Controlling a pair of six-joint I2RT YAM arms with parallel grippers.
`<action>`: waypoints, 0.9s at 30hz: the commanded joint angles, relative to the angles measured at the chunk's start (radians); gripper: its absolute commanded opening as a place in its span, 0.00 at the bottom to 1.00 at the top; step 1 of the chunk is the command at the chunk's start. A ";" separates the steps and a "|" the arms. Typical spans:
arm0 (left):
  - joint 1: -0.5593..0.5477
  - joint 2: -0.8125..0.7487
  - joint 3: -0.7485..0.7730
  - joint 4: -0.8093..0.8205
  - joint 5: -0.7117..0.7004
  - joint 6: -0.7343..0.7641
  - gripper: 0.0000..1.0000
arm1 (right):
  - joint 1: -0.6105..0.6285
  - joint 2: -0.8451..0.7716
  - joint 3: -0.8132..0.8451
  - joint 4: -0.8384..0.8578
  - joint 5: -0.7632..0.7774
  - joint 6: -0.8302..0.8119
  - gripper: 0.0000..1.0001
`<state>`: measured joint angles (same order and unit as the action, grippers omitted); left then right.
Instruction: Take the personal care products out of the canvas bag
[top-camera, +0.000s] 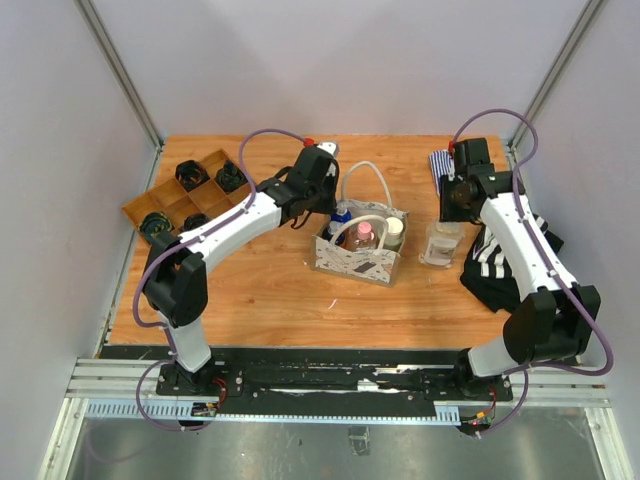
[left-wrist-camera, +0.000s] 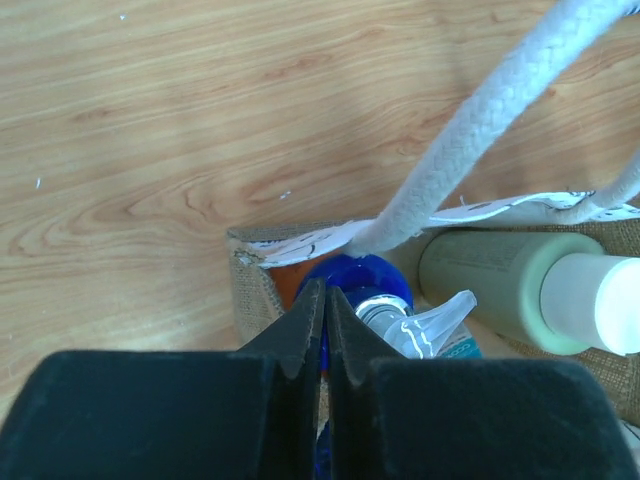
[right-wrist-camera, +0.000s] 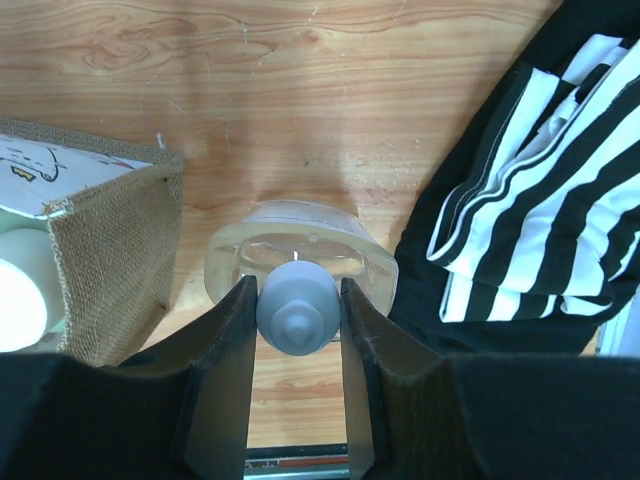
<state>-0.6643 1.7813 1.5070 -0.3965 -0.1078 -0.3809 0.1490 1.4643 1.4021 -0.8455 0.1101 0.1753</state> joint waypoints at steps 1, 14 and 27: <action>-0.015 -0.007 0.008 0.002 -0.016 0.024 0.11 | -0.013 -0.053 -0.005 0.131 -0.018 0.031 0.12; -0.058 -0.095 -0.065 -0.027 -0.114 0.054 0.48 | -0.012 0.002 -0.094 0.132 -0.019 0.044 0.68; -0.062 -0.222 -0.137 0.052 -0.106 0.067 0.51 | -0.012 -0.029 -0.127 0.131 -0.035 0.060 0.74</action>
<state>-0.7189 1.5898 1.3666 -0.3943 -0.2131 -0.3370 0.1486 1.4639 1.2945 -0.7067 0.0853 0.2211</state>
